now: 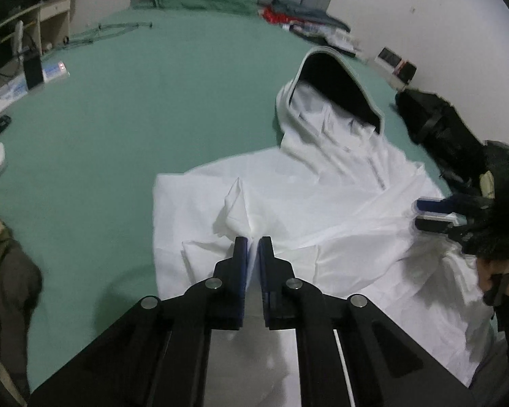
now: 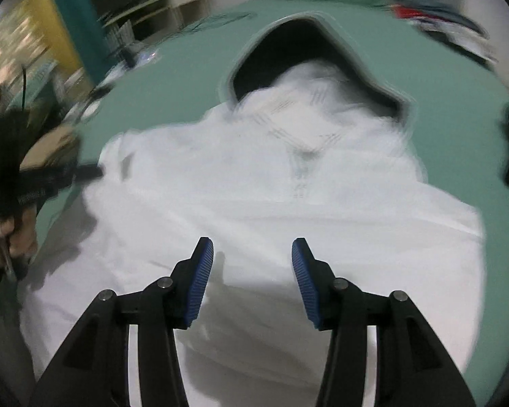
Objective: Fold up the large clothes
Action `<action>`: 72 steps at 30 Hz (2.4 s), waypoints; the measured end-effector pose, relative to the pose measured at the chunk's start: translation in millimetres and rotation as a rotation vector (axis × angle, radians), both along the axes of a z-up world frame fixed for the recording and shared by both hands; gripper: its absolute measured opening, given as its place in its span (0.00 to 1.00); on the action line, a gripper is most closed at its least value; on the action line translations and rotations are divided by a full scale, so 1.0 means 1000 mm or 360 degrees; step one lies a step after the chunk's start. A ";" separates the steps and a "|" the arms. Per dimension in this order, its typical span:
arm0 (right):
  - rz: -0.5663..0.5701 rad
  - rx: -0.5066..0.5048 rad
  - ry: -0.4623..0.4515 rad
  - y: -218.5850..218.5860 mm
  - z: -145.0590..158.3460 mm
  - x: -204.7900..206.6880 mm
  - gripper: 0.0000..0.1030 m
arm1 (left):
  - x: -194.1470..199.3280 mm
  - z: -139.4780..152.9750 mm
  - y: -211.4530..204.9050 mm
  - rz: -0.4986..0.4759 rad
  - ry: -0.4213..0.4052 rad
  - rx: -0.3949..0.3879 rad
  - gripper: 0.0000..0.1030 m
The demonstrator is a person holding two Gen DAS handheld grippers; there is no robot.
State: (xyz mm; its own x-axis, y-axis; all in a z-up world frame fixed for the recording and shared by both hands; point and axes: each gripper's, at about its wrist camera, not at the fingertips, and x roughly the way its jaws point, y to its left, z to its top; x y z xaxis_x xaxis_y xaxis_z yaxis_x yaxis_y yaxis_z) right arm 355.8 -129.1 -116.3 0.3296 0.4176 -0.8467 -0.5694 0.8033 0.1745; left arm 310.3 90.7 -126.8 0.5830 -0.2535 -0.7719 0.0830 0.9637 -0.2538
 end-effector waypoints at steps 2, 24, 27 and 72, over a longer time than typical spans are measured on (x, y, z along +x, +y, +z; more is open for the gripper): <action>0.0081 -0.0027 0.0032 0.017 -0.008 0.001 0.47 | -0.010 0.007 0.002 -0.0006 -0.0031 -0.0011 0.08; 0.0240 -0.0239 0.0196 0.043 -0.025 -0.102 0.47 | -0.081 0.025 0.035 0.0052 0.0086 -0.0210 0.33; 0.0273 -0.0201 0.0212 0.044 -0.024 -0.110 0.47 | -0.061 0.043 0.029 0.0048 0.0009 -0.0214 0.43; -0.0477 -0.0111 -0.0031 -0.107 -0.013 -0.067 0.47 | -0.109 -0.012 0.012 0.0131 0.0286 0.0110 0.01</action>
